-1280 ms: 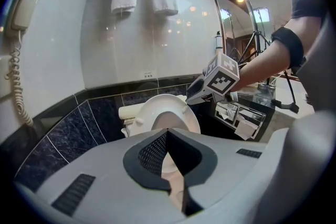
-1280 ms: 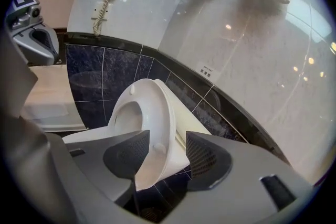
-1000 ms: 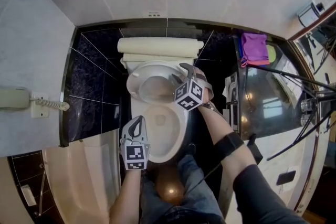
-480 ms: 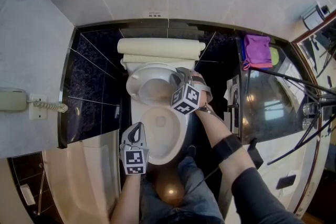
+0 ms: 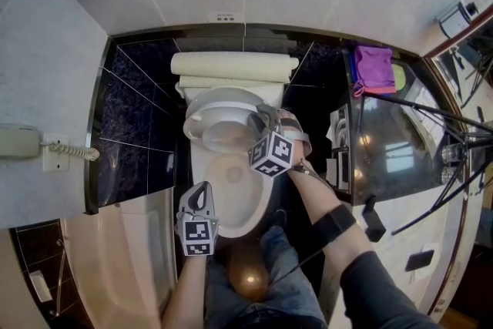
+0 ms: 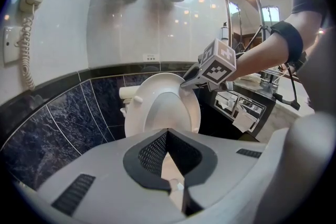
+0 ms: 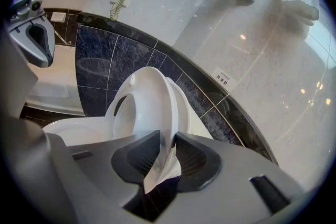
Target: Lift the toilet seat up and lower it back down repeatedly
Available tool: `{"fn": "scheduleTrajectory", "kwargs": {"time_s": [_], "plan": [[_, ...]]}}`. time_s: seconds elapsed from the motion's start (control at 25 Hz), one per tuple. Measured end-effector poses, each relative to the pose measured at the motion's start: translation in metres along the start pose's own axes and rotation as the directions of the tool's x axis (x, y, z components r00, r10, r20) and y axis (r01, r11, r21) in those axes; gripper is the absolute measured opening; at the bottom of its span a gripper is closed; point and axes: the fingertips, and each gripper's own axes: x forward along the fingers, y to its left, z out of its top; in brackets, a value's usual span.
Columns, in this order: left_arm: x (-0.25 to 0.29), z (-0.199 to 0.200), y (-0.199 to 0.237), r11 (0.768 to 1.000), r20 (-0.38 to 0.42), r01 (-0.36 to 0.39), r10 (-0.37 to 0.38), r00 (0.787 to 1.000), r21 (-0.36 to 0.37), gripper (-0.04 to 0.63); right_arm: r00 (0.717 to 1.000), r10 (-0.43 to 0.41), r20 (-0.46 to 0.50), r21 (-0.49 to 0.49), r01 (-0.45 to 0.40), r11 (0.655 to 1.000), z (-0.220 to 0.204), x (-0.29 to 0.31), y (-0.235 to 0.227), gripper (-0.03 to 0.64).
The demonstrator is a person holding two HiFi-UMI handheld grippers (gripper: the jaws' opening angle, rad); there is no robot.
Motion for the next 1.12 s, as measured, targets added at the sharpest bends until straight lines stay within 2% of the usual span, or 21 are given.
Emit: {"fn": "scheduleTrajectory", "kwargs": {"time_s": [0.48,0.88,1.12], "plan": [[-0.024,-0.041,-0.012,0.999,-0.055,0.047,-0.048,0.997,-0.027,0.0,0.999,-0.033,0.006,-0.047,0.033,0.998,-0.004,-0.062,0.063,0.103],[-0.022,-0.083,-0.03,0.992,-0.088,0.111,-0.116,0.989,-0.057,0.0,0.999,-0.033,-0.007,-0.125,0.032,0.992,-0.02,-0.112,0.147,0.091],[-0.024,-0.101,-0.038,0.99,-0.085,0.126,-0.13,0.988,-0.057,0.0,0.999,-0.025,-0.041,-0.158,0.018,0.987,-0.033,-0.132,0.194,0.086]]}}
